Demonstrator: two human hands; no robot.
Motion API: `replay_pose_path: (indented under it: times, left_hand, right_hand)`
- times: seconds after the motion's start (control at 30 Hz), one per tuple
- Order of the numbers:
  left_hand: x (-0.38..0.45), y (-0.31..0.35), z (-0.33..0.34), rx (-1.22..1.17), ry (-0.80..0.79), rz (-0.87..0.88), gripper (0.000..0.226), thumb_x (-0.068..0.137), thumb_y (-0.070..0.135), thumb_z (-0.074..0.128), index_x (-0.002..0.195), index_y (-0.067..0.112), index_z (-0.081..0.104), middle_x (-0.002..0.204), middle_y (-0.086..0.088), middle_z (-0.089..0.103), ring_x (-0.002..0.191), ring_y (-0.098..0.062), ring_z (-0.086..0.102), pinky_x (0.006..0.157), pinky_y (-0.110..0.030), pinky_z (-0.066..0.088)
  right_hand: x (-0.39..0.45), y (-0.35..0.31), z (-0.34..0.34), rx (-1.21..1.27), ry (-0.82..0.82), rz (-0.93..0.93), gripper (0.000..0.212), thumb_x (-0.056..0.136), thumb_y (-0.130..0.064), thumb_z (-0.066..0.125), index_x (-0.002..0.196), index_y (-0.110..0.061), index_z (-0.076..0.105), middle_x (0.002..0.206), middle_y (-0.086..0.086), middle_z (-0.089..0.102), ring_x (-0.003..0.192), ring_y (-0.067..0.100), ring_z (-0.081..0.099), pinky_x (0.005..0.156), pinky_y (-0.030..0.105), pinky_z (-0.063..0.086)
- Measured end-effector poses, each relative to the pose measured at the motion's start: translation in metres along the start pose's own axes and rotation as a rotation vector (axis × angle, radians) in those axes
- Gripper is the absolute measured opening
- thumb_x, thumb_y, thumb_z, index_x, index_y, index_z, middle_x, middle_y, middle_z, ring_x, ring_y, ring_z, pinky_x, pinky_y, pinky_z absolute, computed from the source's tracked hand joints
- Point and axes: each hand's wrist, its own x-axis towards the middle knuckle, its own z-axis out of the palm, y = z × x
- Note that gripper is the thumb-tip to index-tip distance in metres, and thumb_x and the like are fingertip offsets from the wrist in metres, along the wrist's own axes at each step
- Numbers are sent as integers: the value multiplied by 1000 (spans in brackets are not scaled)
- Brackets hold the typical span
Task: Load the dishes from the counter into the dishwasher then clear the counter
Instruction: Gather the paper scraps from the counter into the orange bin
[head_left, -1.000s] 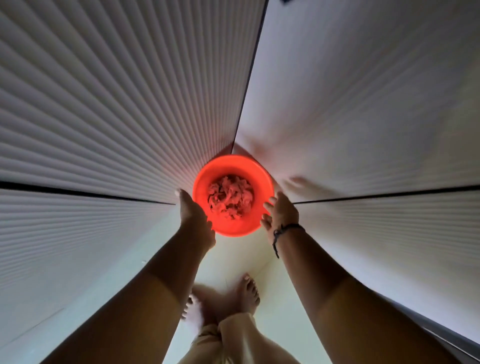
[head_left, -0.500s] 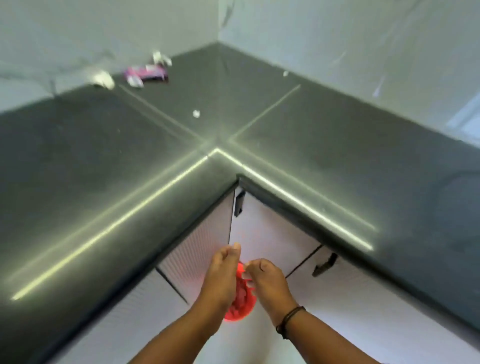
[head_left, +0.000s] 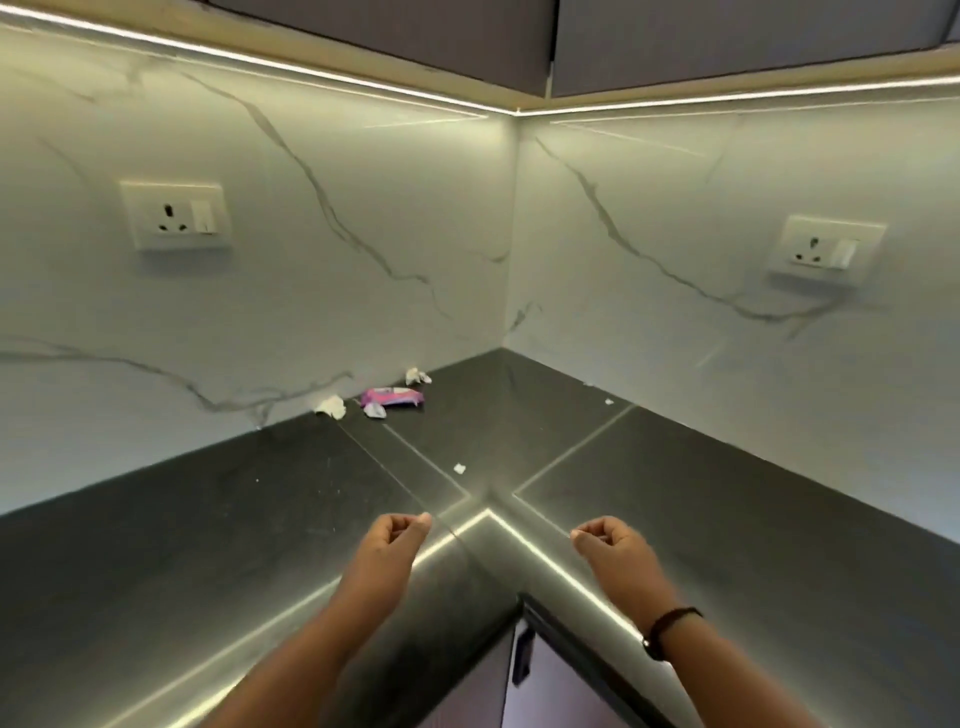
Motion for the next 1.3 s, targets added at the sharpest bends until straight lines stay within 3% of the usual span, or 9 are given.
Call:
replay_pose_path:
  times: [0.13, 0.23, 0.4, 0.5, 0.63, 0.73, 0.87, 1.03, 1.3]
  left_hand:
    - [61, -13, -7, 218, 68, -51, 25, 92, 46, 54, 101, 22, 58, 98, -1, 63, 89, -17, 59, 80, -34, 48]
    - [100, -27, -8, 321, 113, -113, 38, 89, 51, 57, 113, 22, 56, 114, -3, 61, 100, -18, 58, 91, -38, 49]
    - [146, -40, -17, 618, 170, -179, 83, 81, 70, 50, 145, 19, 34, 152, -6, 33, 139, -26, 31, 112, -44, 31]
    - [173, -41, -31, 770, 136, -228, 103, 75, 81, 44, 152, 20, 13, 161, -7, 7, 147, -29, 8, 118, -47, 17]
    - [229, -44, -63, 913, 136, -229, 124, 61, 92, 37, 153, 20, -3, 161, -8, -4, 148, -28, -1, 119, -47, 8]
    - [284, -45, -79, 961, 150, -204, 138, 47, 100, 27, 152, 19, -9, 161, -9, -7, 148, -27, -4, 120, -46, 2]
    - [360, -54, -92, 959, 172, -139, 144, 42, 103, 28, 153, 18, -5, 161, -10, 0, 148, -26, 1, 120, -45, 1]
    - [422, -65, -75, 869, 117, -1, 134, 48, 95, 47, 153, 22, 4, 159, -3, 14, 146, -19, 10, 120, -42, 4]
    - [475, -71, -19, 941, -17, 203, 132, 48, 98, 43, 151, 32, -8, 160, -2, 5, 147, -20, 2, 120, -42, 5]
  right_hand:
    - [71, 4, 6, -248, -35, -79, 13, 86, -35, 61, 87, -22, 60, 68, -6, 61, 62, 12, 55, 64, 31, 46]
    - [110, 13, 33, -563, -133, -186, 38, 85, -55, 56, 112, -28, 54, 108, -6, 60, 103, 15, 58, 86, 30, 44]
    - [152, 11, 79, -936, -294, -363, 88, 82, -78, 30, 149, -23, 20, 157, 6, 21, 145, 30, 14, 116, 45, 16]
    - [177, -2, 104, -997, -333, -369, 103, 74, -86, 16, 153, -23, -5, 161, 8, -9, 146, 34, -14, 115, 53, -5]
    - [213, -9, 146, -999, -322, -346, 110, 71, -91, 13, 147, -19, -21, 159, 9, -17, 144, 36, -20, 111, 58, -14]
    - [251, -17, 174, -934, -145, -424, 114, 67, -95, 16, 149, -19, -6, 161, 13, 5, 146, 39, 2, 111, 62, -4]
    - [325, -39, 214, -968, -246, -317, 117, 62, -97, 7, 152, -24, -12, 160, 8, -12, 145, 35, -15, 114, 58, -8]
    - [428, -69, 269, -889, -227, -472, 113, 66, -95, 19, 153, -26, 1, 161, 9, -4, 147, 35, -8, 116, 53, -1]
    - [525, -104, 333, -363, -362, -476, 63, 83, -66, 53, 125, -19, 47, 135, 11, 32, 116, 30, 50, 106, 40, 38]
